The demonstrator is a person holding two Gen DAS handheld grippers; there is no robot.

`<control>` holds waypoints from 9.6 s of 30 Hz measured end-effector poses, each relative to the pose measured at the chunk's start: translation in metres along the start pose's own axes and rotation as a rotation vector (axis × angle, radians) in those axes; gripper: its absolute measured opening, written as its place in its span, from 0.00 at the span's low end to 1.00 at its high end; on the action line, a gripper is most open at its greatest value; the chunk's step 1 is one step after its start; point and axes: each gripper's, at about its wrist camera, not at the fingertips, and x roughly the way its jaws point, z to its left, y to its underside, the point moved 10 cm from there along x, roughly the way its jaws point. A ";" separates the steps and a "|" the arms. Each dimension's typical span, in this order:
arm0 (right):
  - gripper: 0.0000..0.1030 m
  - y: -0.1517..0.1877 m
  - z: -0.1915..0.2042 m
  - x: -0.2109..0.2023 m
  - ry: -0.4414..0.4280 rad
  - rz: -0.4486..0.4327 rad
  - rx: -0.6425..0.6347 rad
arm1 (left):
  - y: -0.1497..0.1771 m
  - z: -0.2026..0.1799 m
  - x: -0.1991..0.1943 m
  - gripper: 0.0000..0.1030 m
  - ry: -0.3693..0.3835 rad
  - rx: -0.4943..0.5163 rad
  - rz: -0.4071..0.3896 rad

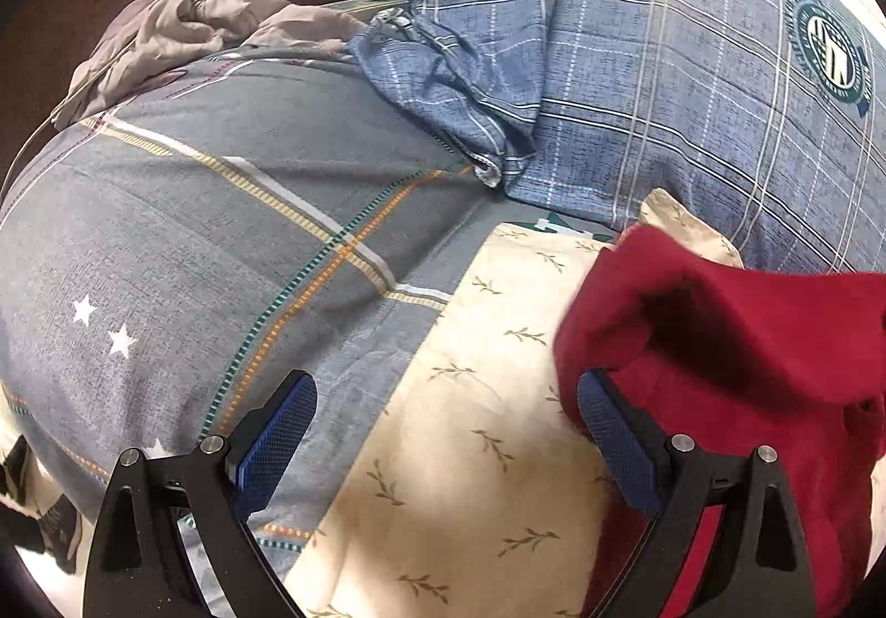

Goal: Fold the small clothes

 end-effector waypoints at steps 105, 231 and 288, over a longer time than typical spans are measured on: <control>0.63 0.052 -0.103 -0.006 0.293 0.031 0.073 | 0.020 -0.086 0.039 0.93 0.162 0.204 0.134; 0.67 0.096 0.074 0.016 -0.187 0.077 -0.260 | -0.019 -0.042 0.026 0.93 0.379 -0.094 0.107; 0.52 0.051 -0.182 -0.102 0.161 -0.089 0.261 | 0.003 -0.101 0.054 0.17 0.300 0.154 0.175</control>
